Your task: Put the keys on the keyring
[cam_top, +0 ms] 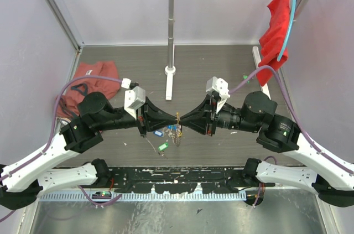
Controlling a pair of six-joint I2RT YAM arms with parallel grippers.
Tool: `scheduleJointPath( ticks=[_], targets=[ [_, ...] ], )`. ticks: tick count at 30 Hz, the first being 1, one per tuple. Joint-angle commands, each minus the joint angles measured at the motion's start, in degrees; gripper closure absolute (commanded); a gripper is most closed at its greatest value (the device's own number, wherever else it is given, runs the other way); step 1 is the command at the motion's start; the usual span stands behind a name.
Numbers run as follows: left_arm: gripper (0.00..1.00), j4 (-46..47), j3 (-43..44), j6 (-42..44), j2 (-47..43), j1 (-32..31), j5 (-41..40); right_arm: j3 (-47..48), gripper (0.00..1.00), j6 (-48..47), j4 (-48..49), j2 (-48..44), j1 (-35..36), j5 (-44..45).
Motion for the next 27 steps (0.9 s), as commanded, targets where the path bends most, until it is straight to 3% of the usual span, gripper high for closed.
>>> scheduleJointPath(
  ticks=[1, 4, 8, 12, 17, 27],
  targets=[
    [1.00, 3.08, -0.03, 0.00, -1.05, 0.06, 0.02, 0.63, 0.84, 0.29, 2.21, -0.19, 0.23, -1.05],
    [1.00, 3.07, -0.11, 0.11, -1.04, 0.04, -0.03, 1.14, 0.87, -0.17, 1.23, -0.27, 0.23, -0.52],
    [1.00, 3.15, -0.16, 0.22, -1.08, 0.01, -0.05, 1.36, 0.76, -0.37, 0.30, -0.77, 0.22, 0.24],
    [1.00, 3.16, -0.16, 0.17, -1.03, 0.02, -0.07, 1.31, 0.75, -0.23, 0.34, -1.14, 0.23, 0.46],
    [1.00, 3.07, -0.14, 0.17, -1.07, 0.04, -0.07, 1.03, 0.86, -0.04, 0.62, -0.98, 0.23, -0.05],
    [1.00, 2.81, -0.15, 0.42, -1.51, 0.04, -0.53, 0.94, 0.95, 0.85, 0.11, -0.93, 0.22, -0.33]
  ],
)
